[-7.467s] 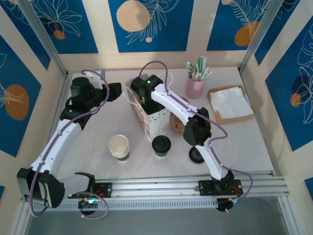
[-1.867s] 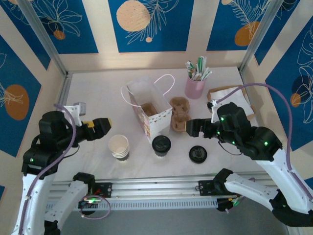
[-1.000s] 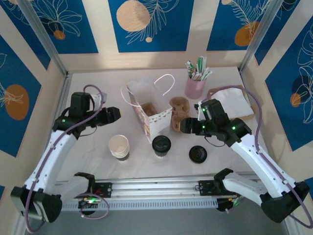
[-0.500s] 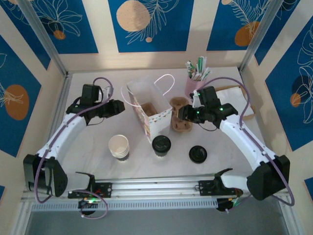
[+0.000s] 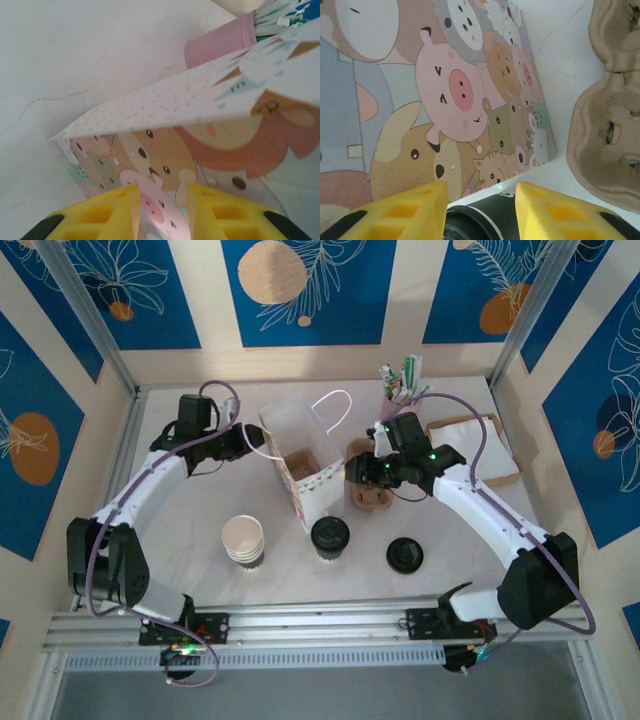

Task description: Pack the takeout coffee

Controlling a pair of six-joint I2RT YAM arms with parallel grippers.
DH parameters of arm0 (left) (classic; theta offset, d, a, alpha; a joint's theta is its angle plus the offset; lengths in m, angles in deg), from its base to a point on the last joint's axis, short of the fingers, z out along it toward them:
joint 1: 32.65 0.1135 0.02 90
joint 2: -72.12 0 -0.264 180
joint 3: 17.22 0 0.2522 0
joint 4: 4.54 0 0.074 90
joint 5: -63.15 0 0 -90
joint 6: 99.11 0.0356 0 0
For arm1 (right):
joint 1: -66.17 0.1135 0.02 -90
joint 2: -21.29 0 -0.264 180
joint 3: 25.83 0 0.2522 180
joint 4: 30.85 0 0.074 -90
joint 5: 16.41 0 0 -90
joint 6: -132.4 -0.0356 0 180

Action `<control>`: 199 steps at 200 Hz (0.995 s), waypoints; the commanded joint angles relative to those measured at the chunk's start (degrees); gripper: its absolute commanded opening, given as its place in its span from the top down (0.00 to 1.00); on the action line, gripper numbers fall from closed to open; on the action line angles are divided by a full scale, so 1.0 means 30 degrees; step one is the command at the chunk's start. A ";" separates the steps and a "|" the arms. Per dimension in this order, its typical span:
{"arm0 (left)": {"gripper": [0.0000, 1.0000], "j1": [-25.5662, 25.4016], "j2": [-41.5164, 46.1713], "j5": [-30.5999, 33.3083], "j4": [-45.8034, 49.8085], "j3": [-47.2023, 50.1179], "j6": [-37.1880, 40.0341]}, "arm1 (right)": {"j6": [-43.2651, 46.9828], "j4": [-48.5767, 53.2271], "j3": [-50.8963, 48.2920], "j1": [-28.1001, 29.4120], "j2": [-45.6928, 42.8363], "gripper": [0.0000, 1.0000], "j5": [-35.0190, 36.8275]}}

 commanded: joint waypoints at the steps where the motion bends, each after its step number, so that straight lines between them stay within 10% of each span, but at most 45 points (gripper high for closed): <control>1: 0.70 0.0063 -0.0537 -0.0455 -0.0761 -0.1118 -0.0240 | -0.0317 -0.0452 0.0642 0.0116 0.0613 0.58 -0.0395; 75: 0.67 0.0384 -0.1334 0.0279 -0.0890 -0.1891 -0.0098 | -0.0405 0.0236 0.1185 -0.0389 0.1132 0.54 0.0742; 199: 0.32 0.1509 0.7929 0.1074 0.4486 0.2090 0.1331 | 0.0822 0.5070 -0.1578 0.3610 -0.6276 0.38 0.4692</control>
